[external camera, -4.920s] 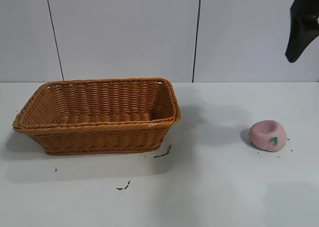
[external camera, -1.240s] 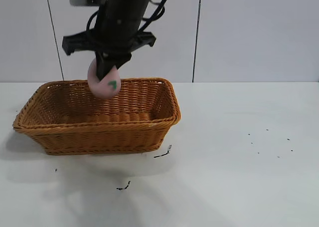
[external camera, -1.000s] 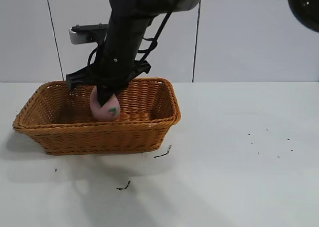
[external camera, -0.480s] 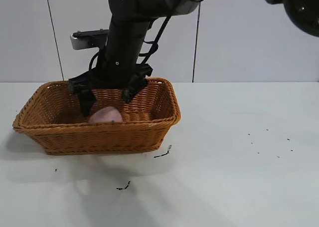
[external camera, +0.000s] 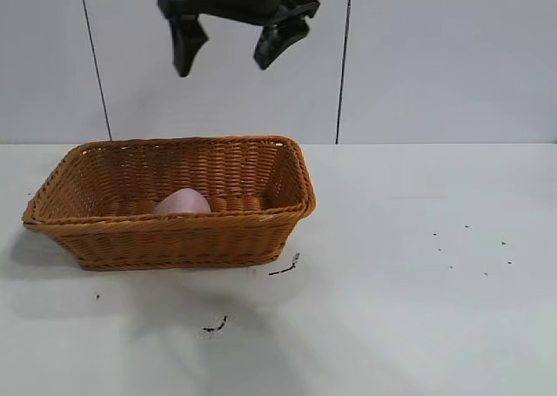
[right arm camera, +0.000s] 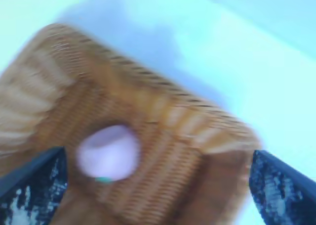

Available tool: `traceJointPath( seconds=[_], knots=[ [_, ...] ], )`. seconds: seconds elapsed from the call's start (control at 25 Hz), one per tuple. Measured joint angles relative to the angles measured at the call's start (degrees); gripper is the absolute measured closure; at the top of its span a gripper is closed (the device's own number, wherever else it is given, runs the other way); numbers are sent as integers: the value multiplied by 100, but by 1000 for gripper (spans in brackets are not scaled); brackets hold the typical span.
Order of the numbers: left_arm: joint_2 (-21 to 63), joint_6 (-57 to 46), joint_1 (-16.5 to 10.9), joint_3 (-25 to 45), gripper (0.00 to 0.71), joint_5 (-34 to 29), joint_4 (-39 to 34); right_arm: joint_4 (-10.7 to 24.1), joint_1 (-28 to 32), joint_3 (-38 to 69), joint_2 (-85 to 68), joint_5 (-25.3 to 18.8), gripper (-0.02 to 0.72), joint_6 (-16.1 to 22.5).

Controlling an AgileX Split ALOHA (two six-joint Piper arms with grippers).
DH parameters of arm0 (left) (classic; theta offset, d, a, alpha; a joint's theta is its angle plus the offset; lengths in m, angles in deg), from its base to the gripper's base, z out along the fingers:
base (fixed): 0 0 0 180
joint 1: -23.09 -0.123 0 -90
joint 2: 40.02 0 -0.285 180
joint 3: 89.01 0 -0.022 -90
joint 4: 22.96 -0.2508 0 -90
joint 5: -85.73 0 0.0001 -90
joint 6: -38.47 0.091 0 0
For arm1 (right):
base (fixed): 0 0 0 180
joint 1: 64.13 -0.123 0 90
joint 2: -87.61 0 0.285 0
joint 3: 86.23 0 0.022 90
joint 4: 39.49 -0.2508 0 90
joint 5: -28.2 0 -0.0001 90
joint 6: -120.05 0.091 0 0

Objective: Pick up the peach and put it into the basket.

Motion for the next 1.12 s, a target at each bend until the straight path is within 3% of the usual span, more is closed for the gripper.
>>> traceJointPath(
  seconds=[0.52,0.84,1.12],
  knots=[
    [0,0,0,0,17,0,0,84,2582,0,5,-504,8,4],
    [0,0,0,0,17,0,0,65,2860,0,-125,-1222,8,-19],
    [0,0,0,0,17,0,0,39,2860,113,-492,-1259,8,-15]
  ],
)
